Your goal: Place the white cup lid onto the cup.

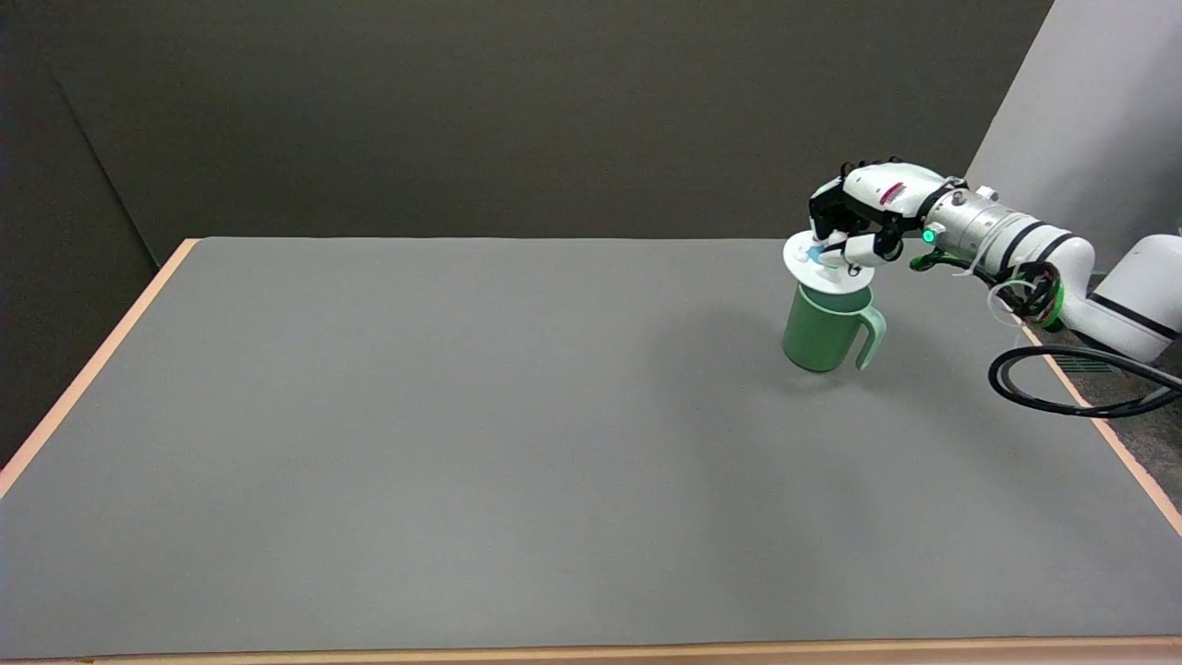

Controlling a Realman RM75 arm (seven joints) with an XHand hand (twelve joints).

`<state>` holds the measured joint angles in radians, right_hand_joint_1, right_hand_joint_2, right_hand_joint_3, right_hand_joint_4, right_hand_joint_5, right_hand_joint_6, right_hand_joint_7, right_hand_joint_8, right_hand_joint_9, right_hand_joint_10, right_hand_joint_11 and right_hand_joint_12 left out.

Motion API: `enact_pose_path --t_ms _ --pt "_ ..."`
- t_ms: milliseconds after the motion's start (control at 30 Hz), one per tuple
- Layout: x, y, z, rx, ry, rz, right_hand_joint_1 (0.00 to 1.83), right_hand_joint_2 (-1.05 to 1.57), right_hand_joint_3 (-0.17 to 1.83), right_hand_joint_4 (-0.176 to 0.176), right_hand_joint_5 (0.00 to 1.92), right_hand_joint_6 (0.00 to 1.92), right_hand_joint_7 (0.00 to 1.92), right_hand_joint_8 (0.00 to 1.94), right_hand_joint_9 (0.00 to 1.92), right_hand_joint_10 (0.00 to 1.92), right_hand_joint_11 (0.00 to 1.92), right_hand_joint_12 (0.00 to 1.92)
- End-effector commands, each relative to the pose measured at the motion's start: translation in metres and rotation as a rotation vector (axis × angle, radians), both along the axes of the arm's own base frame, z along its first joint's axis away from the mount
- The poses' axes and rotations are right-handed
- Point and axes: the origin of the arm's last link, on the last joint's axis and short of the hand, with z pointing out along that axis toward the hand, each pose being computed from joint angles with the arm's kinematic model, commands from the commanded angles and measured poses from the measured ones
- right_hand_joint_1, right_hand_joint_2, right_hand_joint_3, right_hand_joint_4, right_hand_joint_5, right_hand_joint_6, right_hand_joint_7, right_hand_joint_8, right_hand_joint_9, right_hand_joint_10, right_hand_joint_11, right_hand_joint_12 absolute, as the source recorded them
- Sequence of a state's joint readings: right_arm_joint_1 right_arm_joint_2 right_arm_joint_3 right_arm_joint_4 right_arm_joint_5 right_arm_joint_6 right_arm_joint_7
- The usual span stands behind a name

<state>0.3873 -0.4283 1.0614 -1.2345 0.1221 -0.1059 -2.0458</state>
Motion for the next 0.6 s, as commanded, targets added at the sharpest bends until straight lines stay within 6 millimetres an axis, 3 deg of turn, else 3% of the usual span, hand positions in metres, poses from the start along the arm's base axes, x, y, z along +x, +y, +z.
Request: enact_pose_path --t_ms 33,600 --pt "0.003 0.017 0.013 -0.059 -0.011 -0.006 1.19 1.1 0.18 -0.032 0.73 1.41 0.96 1.04 0.95 0.74 0.67 1.26" --pt "0.018 0.033 0.004 -0.045 -0.071 0.047 1.21 1.06 0.23 -0.045 0.75 1.38 1.01 0.98 0.99 0.69 0.71 1.27"
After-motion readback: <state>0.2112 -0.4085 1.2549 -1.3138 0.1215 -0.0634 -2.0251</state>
